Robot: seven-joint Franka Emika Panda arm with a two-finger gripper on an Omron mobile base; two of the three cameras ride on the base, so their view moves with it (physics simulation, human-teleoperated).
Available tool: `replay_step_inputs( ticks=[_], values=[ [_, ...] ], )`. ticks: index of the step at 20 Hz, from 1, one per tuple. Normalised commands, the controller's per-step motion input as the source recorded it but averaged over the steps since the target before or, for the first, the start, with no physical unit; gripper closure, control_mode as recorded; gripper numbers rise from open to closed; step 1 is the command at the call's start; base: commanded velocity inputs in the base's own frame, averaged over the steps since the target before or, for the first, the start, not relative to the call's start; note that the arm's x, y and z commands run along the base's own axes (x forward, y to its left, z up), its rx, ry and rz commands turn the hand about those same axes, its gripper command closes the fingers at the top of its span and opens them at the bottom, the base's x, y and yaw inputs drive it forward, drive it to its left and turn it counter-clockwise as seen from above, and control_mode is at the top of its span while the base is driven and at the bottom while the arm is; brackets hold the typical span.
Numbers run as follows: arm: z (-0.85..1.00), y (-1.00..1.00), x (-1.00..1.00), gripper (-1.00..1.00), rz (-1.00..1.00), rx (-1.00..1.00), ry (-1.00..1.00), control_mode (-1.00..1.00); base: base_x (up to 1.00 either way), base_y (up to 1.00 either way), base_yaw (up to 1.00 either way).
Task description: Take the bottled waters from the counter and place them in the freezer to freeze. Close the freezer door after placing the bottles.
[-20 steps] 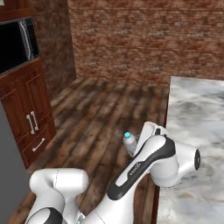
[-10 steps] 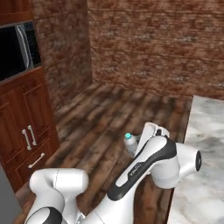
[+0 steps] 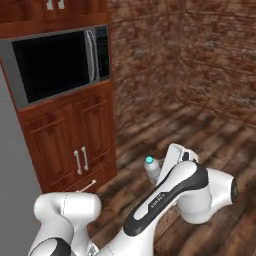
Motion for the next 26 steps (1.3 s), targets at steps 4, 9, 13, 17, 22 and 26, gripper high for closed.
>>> replay_step_inputs(
  ticks=[4, 9, 13, 17, 22, 26],
  values=[
    [0.00, 0.00, 0.00, 1.00, 0.00, 0.00, 0.00, 1.00, 0.19, 0.47, 0.69],
    [0.00, 0.00, 0.00, 1.00, 0.00, 0.00, 0.00, 1.00, 0.10, 0.24, 0.69],
    [0.00, 0.00, 0.00, 1.00, 0.00, 0.00, 0.00, 1.00, 0.02, 0.31, 0.71],
    [0.00, 0.00, 0.00, 1.00, 0.00, 0.00, 0.00, 1.00, 0.02, 0.47, 0.65],
    [0.00, 0.00, 0.00, 1.00, 0.00, 0.00, 0.00, 1.00, 0.08, 0.60, 0.59],
    [0.00, 0.00, 0.00, 1.00, 0.00, 0.00, 0.00, 1.00, 0.22, 0.71, 0.41]
  ],
)
